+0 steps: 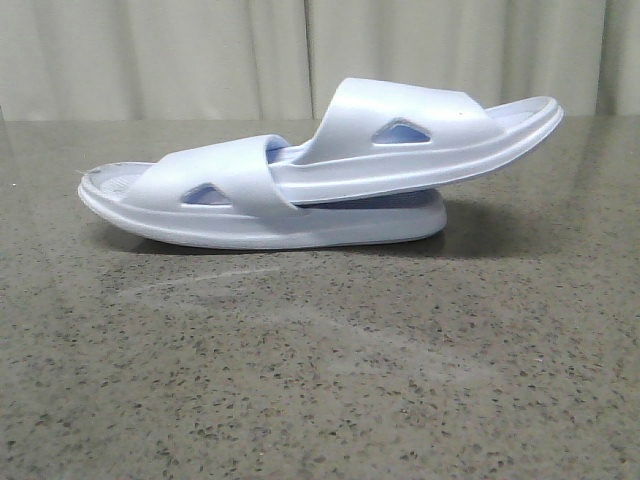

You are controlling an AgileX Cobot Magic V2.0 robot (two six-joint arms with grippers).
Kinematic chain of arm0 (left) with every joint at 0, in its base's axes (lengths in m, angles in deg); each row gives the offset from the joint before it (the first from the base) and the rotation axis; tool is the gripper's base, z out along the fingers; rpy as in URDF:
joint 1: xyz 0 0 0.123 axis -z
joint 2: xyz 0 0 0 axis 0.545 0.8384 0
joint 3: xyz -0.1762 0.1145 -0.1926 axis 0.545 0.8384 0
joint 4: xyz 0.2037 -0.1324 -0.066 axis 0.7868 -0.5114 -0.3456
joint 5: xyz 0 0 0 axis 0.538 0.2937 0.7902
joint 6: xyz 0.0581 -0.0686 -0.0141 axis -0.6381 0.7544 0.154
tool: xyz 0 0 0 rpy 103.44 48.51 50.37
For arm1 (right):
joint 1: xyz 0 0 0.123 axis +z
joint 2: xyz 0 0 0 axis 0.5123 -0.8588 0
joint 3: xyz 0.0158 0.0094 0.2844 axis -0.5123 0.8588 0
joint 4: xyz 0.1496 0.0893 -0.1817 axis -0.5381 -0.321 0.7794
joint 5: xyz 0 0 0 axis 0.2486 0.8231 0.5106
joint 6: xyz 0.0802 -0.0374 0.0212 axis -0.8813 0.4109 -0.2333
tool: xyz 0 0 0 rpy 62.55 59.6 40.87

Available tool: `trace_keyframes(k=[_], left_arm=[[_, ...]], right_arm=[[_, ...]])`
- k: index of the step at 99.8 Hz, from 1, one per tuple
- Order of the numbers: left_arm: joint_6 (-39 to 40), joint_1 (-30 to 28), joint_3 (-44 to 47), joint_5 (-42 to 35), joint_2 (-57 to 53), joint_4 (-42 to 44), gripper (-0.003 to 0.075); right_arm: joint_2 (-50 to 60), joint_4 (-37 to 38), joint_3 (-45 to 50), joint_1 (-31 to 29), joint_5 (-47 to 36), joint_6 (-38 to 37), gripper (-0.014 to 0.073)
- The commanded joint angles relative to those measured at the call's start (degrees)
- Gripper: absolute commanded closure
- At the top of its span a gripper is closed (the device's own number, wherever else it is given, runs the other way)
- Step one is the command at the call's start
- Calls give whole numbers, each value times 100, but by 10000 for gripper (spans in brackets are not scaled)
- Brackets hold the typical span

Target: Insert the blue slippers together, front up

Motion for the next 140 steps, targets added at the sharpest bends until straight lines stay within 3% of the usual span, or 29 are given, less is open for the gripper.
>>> trace_keyframes(k=[1, 27, 71, 81, 107, 140], left_arm=[[-27, 62, 169, 8, -458, -48, 349], [-27, 62, 736, 8, -1359, -68, 349], [-27, 62, 875, 8, -1411, -68, 378], [-27, 62, 875, 8, -1411, -68, 445], [-27, 62, 875, 33, -1411, -68, 685], [-27, 62, 875, 33, -1411, -68, 704]], right_arm=[[264, 126, -49, -34, -437, 80, 284], [1142, 240, 144, -34, 962, 80, 284], [1481, 240, 304, -34, 669, 80, 291], [1481, 240, 317, -34, 689, 80, 362], [1481, 240, 317, -34, 678, 80, 690], [1481, 240, 317, -34, 678, 80, 701]])
